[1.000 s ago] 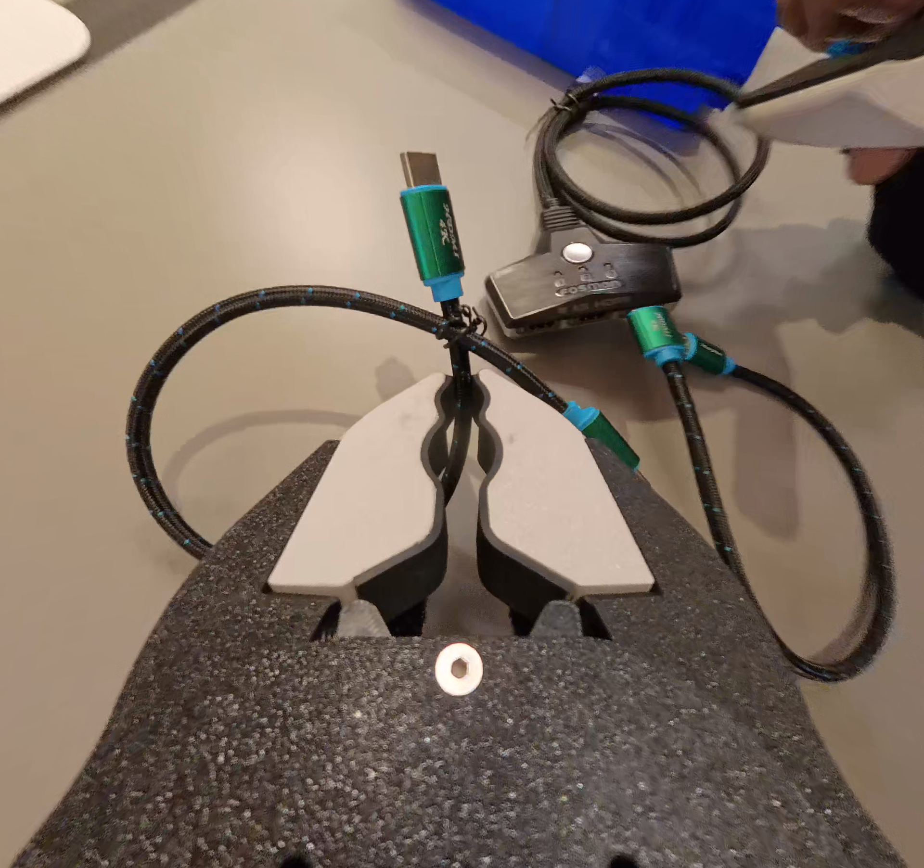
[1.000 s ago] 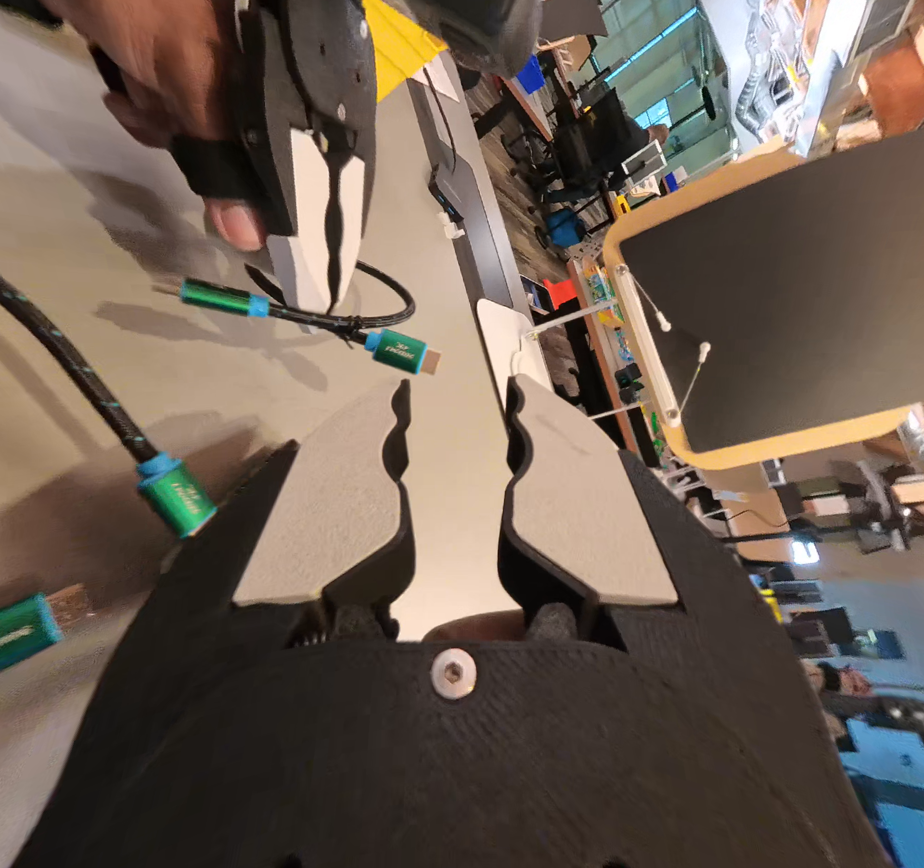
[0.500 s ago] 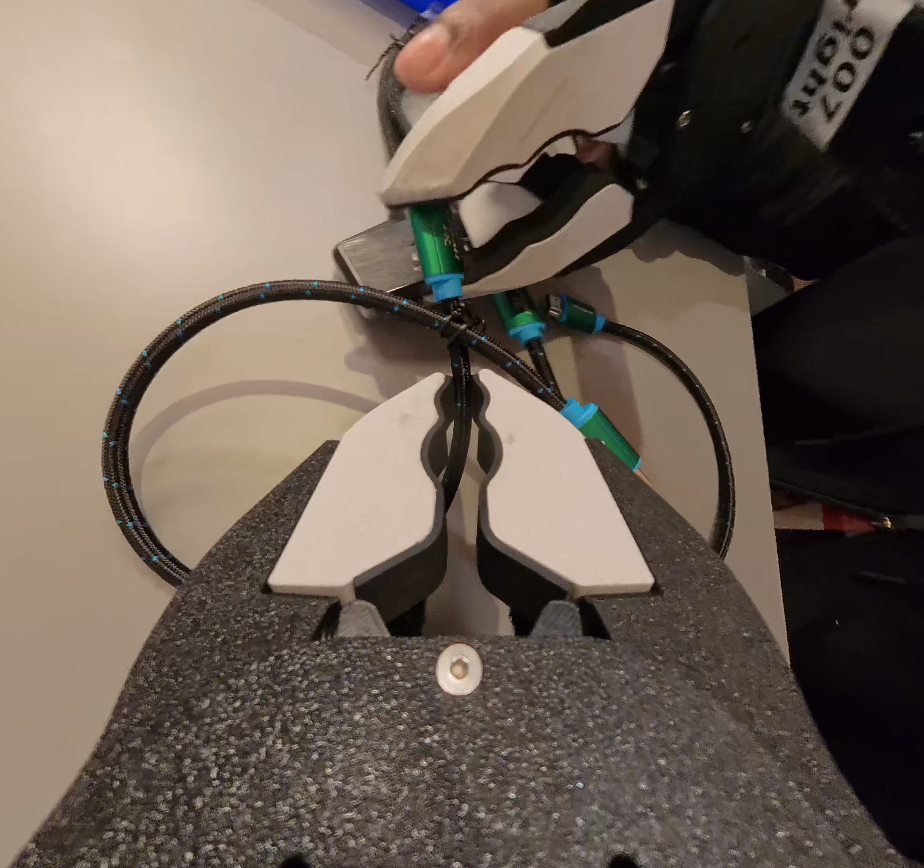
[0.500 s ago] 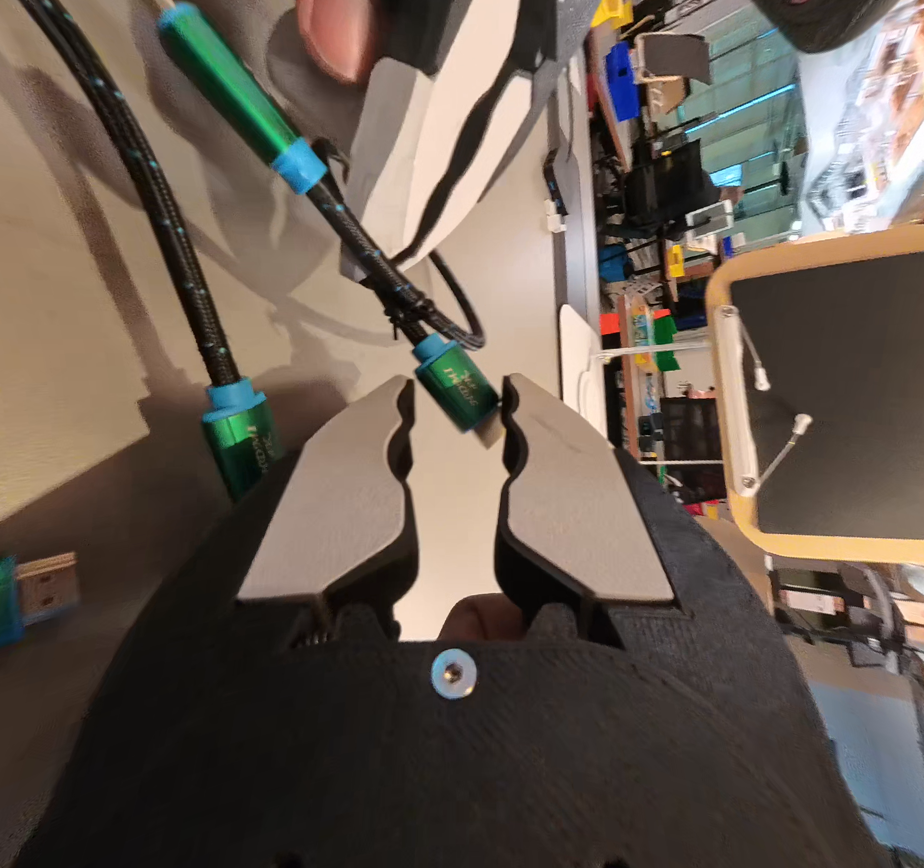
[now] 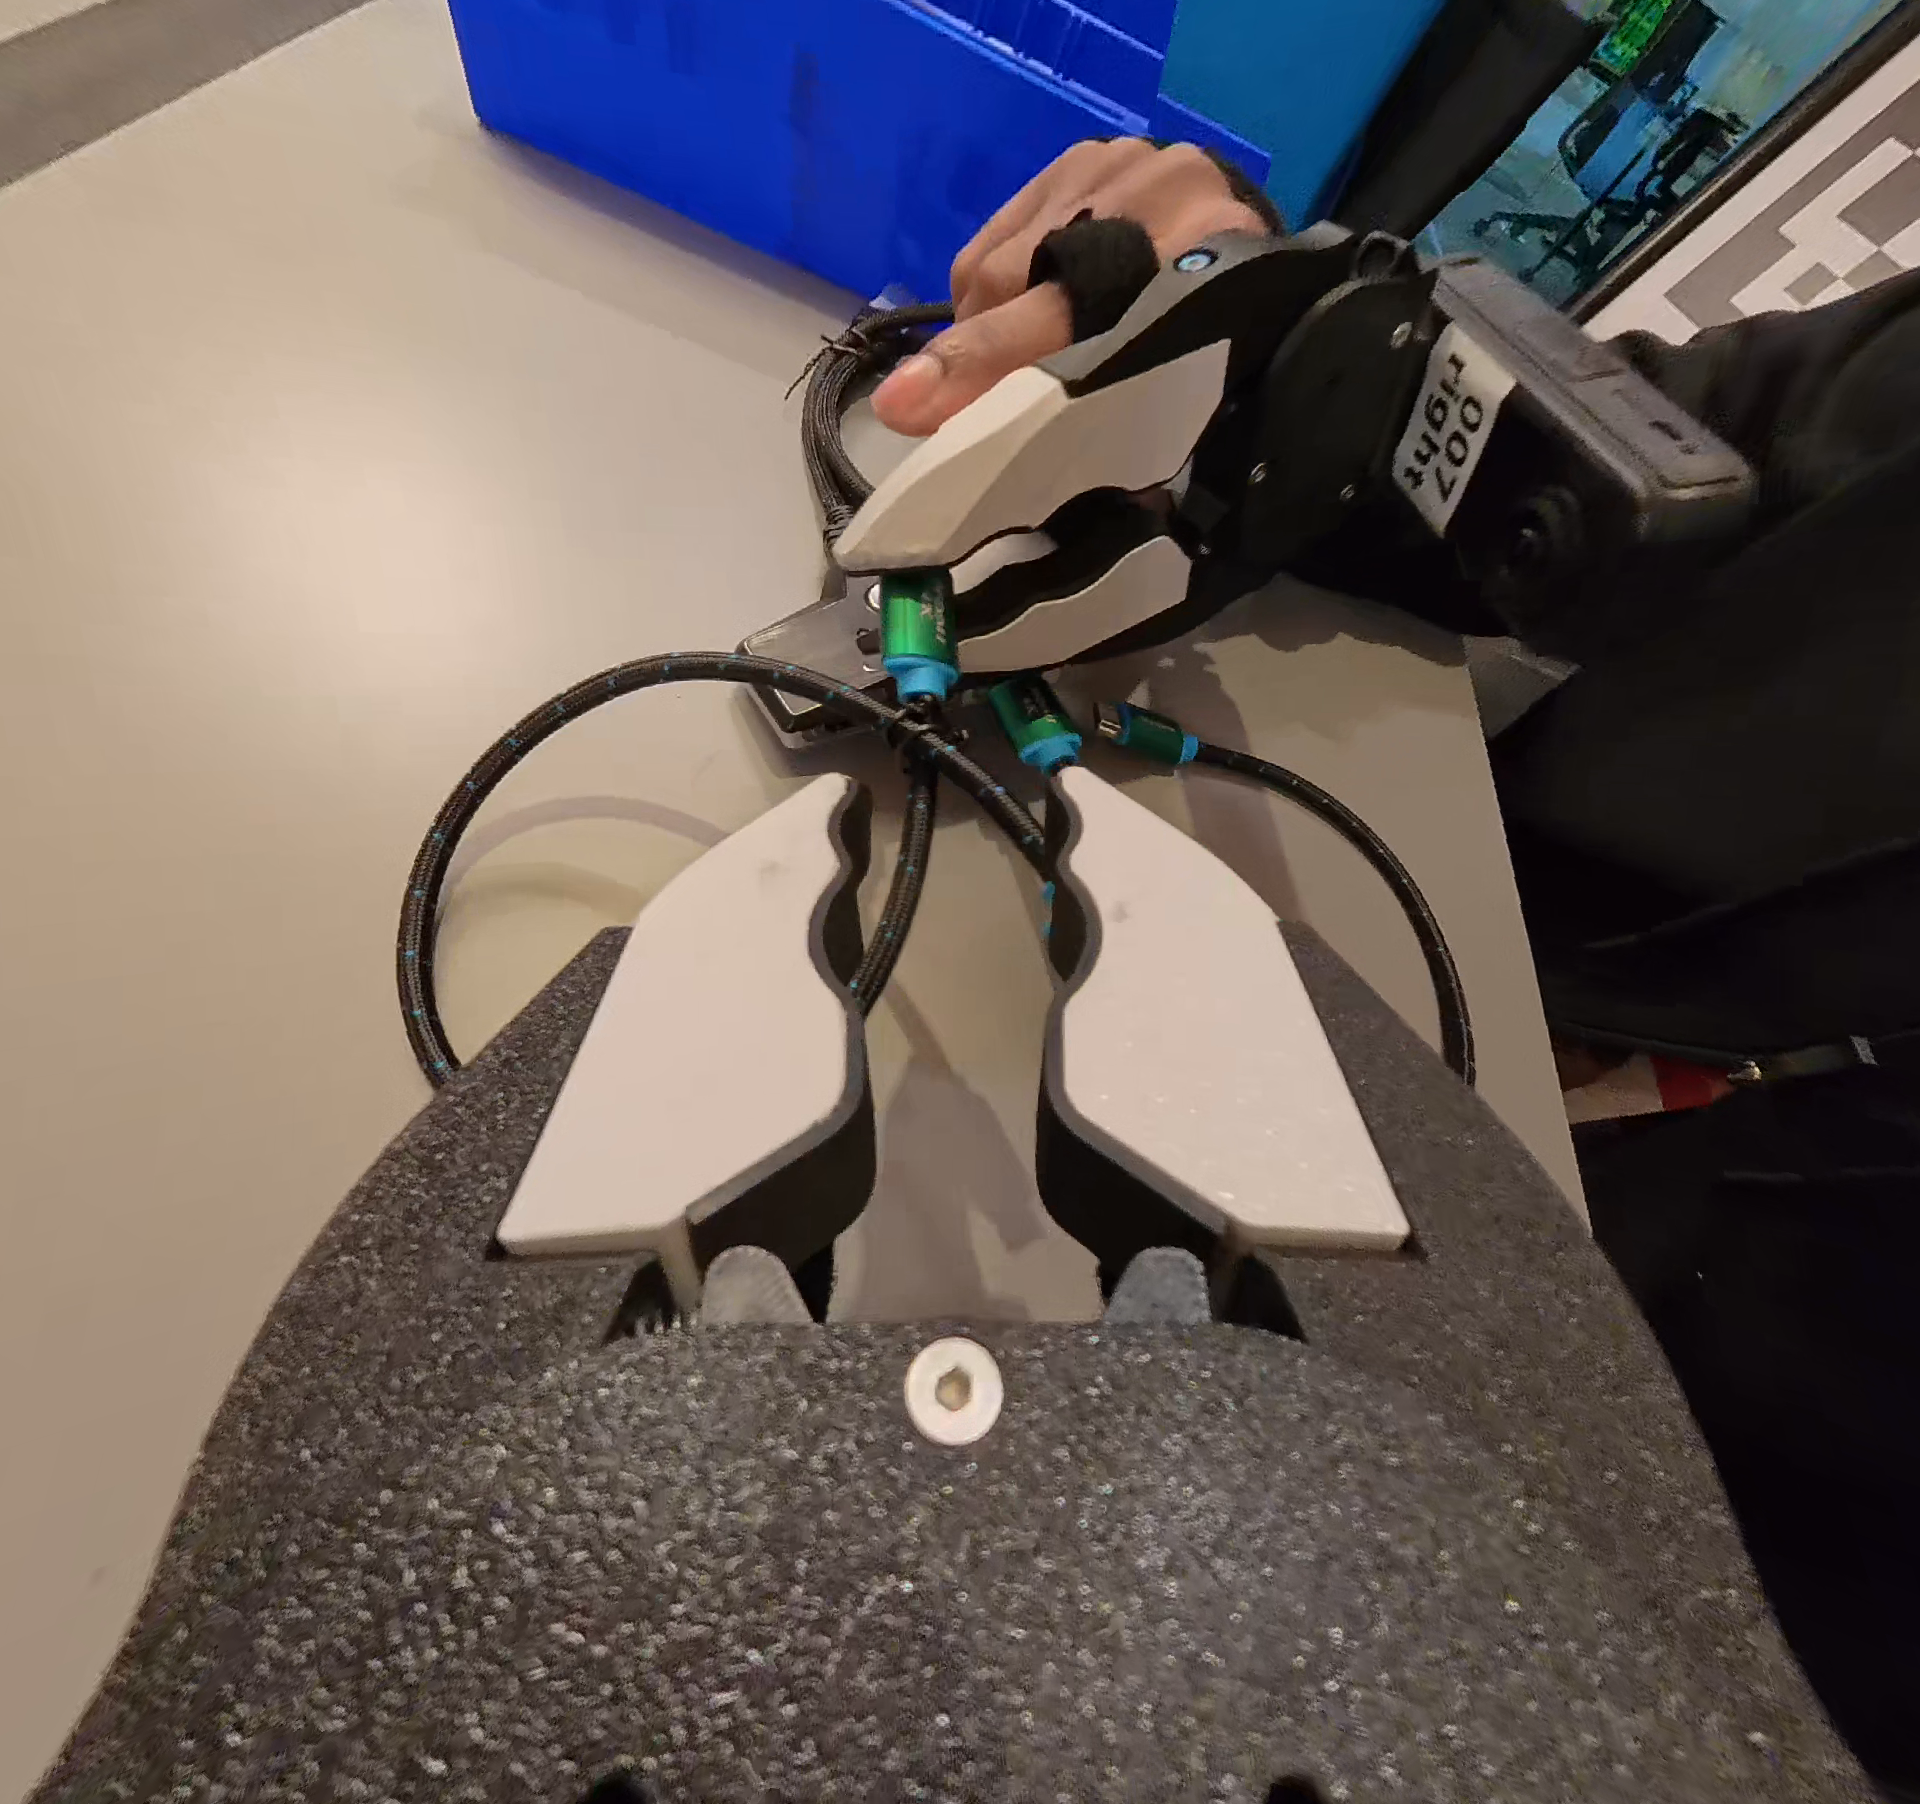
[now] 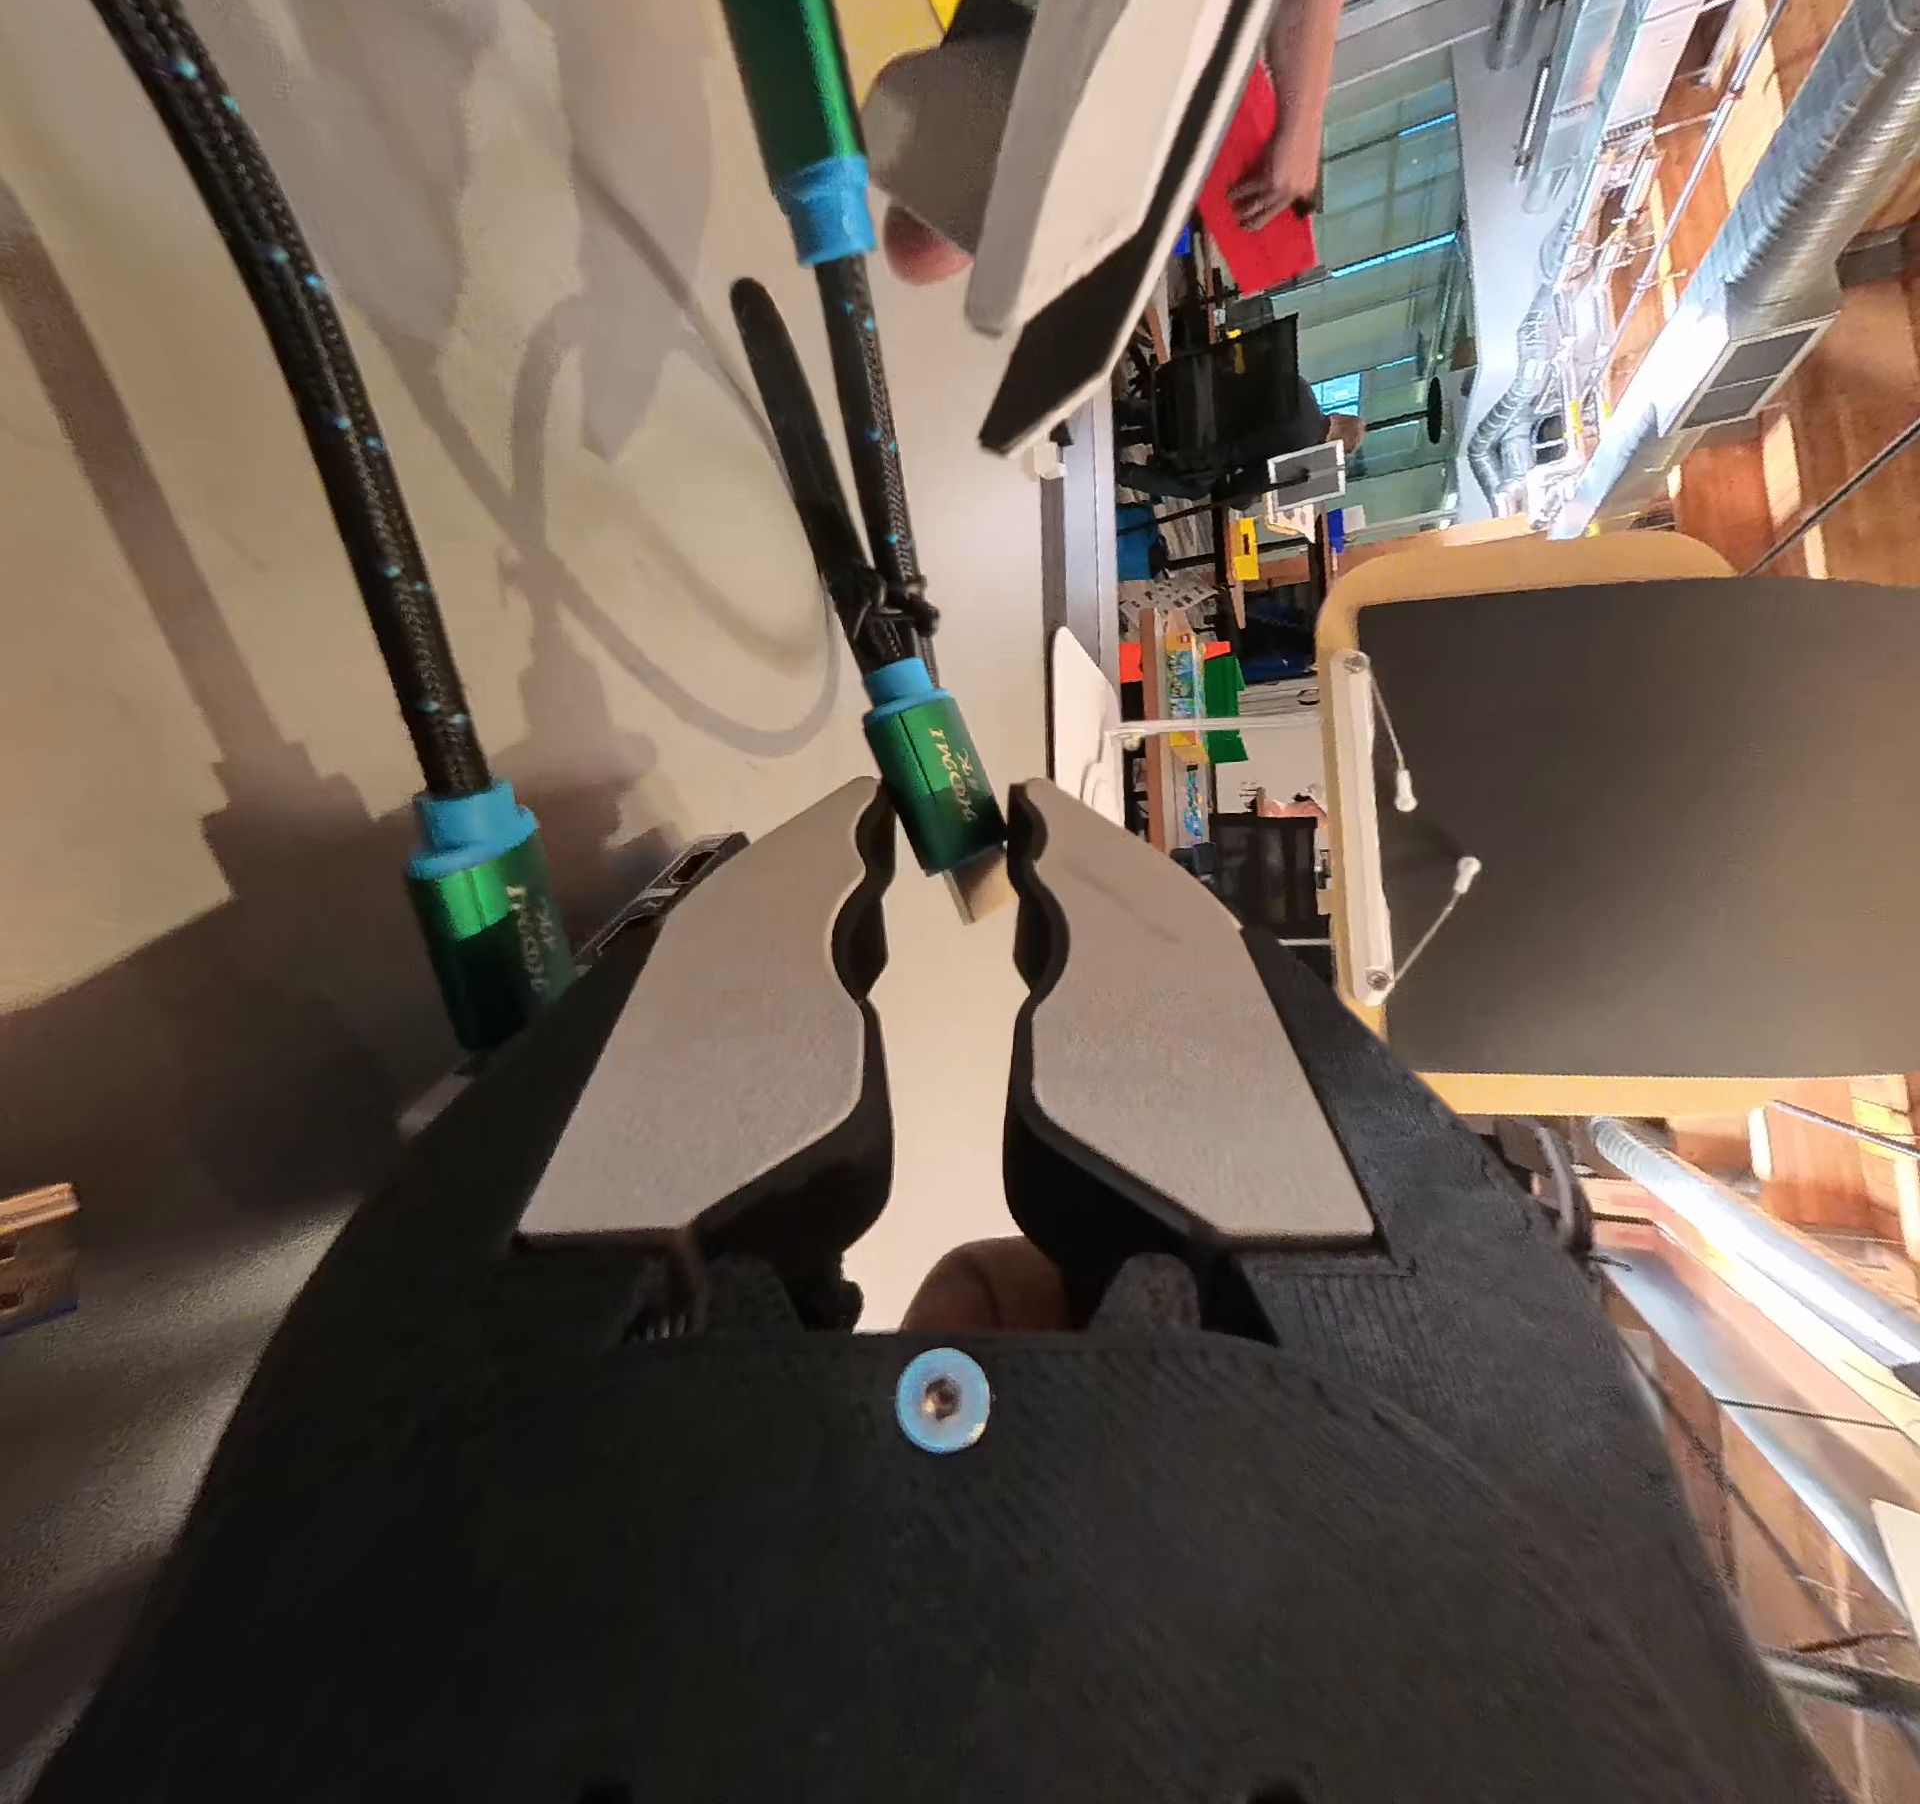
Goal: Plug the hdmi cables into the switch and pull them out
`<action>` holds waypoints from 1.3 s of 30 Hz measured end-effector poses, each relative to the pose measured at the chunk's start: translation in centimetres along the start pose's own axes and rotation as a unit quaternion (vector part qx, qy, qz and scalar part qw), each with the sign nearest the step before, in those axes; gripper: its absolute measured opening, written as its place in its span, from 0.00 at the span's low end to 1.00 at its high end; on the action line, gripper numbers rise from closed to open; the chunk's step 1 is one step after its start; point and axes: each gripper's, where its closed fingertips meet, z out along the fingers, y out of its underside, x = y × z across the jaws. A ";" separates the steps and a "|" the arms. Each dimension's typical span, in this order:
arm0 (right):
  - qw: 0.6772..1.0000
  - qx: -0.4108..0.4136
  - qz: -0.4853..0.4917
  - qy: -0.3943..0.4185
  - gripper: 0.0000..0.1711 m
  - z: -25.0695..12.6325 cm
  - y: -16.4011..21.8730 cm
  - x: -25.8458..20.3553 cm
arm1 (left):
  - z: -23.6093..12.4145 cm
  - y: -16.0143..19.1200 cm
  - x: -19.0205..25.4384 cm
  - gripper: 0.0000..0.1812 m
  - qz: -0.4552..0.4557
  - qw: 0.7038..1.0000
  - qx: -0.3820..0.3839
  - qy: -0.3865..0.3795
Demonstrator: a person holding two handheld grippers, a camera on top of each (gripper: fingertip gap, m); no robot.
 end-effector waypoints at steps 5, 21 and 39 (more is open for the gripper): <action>1.000 0.019 -0.018 0.017 0.12 0.0 -0.6 0.2 | -0.6 1.0 0.9 0.17 0.007 0.999 -0.030 0.011; 0.997 0.071 -0.017 0.038 0.11 -1.3 -1.7 1.2 | -0.2 0.8 1.1 0.22 -0.050 0.996 0.012 0.071; 0.993 0.088 -0.055 0.047 0.10 -1.5 -2.5 0.6 | 2.6 1.5 2.6 0.13 -0.129 0.978 0.006 0.166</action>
